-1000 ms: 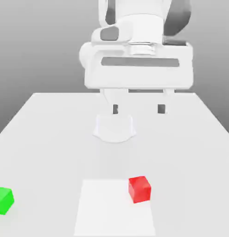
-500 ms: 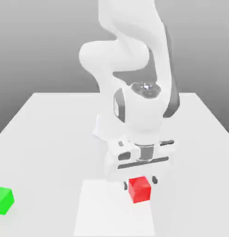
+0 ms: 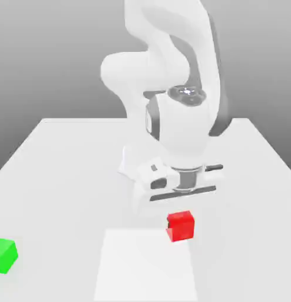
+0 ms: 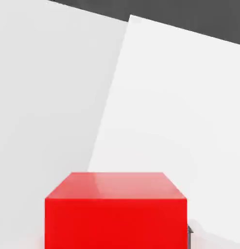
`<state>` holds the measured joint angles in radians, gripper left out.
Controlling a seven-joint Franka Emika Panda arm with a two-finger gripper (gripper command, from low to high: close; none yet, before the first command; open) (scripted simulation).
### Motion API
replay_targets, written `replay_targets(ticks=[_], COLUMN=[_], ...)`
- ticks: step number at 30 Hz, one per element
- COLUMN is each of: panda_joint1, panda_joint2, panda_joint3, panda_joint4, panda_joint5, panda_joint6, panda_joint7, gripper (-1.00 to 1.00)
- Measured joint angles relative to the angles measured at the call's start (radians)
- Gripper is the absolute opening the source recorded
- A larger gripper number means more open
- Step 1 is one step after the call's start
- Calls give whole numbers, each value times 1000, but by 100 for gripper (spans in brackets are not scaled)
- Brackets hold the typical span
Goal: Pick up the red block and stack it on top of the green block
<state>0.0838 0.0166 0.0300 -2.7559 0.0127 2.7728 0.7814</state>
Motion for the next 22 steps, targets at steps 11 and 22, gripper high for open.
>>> replay_targets(ticks=[11,22], panda_joint1=[-325,-453], panda_joint2=[128,330], panda_joint3=[-248,-315], panda_joint4=[283,403], panda_joint5=[72,204], panda_joint6=[-160,-95], panda_joint7=[423,512], gripper=[-100,100])
